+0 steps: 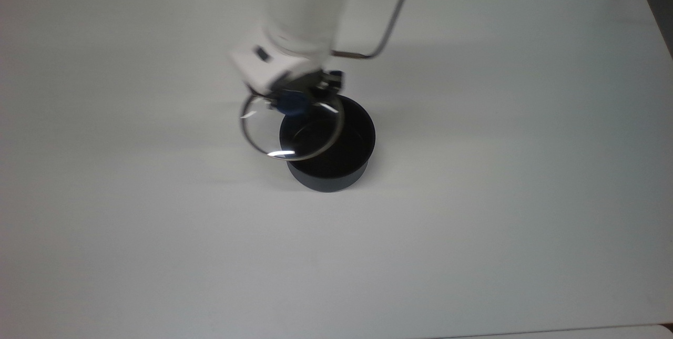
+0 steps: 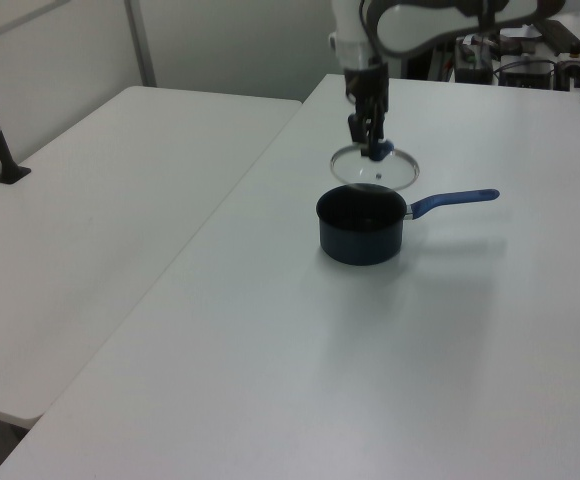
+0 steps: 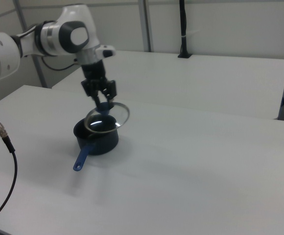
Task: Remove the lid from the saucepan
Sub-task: 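Lift the glass lid by its knob up off the saucepan rim, then carry the lid away from the saucepan and lower it to the table, then open the gripper, release the lid, and raise the gripper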
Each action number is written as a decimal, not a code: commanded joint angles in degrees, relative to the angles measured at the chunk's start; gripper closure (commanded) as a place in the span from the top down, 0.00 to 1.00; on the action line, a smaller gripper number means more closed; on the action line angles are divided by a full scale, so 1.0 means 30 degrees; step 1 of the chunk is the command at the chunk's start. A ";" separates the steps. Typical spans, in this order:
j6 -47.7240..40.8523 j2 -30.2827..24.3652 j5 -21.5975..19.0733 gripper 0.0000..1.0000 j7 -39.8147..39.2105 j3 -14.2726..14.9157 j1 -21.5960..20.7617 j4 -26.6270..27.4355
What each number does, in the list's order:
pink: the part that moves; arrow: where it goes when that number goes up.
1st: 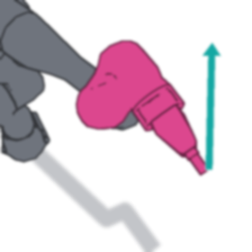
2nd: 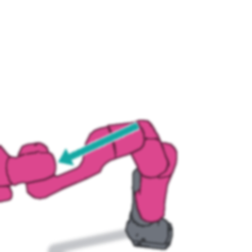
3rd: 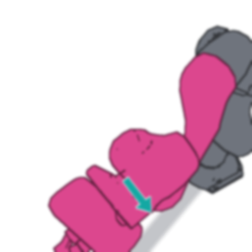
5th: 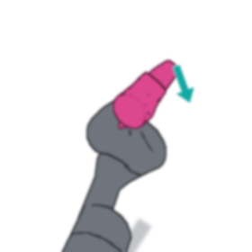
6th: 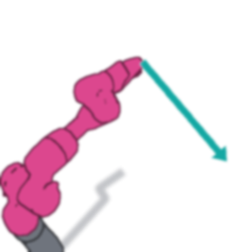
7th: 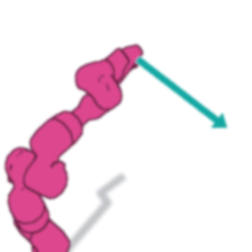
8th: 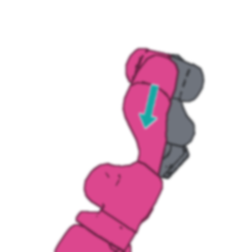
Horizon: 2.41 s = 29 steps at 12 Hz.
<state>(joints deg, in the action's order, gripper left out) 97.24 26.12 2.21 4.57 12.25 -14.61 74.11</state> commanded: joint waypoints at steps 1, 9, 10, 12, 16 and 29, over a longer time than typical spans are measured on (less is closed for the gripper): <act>-0.0363 -0.1962 -0.0062 0.30 -0.2834 0.0193 0.1815 0.2037; 0.5752 -0.1909 0.0493 0.29 -0.6298 0.0134 0.6390 0.7694; 0.5877 -0.1734 0.0698 0.29 -0.6501 0.0134 0.6450 0.7961; 0.5878 -0.1237 0.0817 0.29 -0.6854 0.0134 0.6480 0.8022; 0.5878 -0.0737 0.1257 0.62 -0.6622 0.0163 0.6451 0.7993; 0.0310 -0.7093 0.0934 1.00 -0.0499 -0.0100 0.1527 0.6880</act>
<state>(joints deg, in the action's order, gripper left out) 97.95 7.28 5.08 0.58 11.72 -9.85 92.46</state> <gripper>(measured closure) 0.000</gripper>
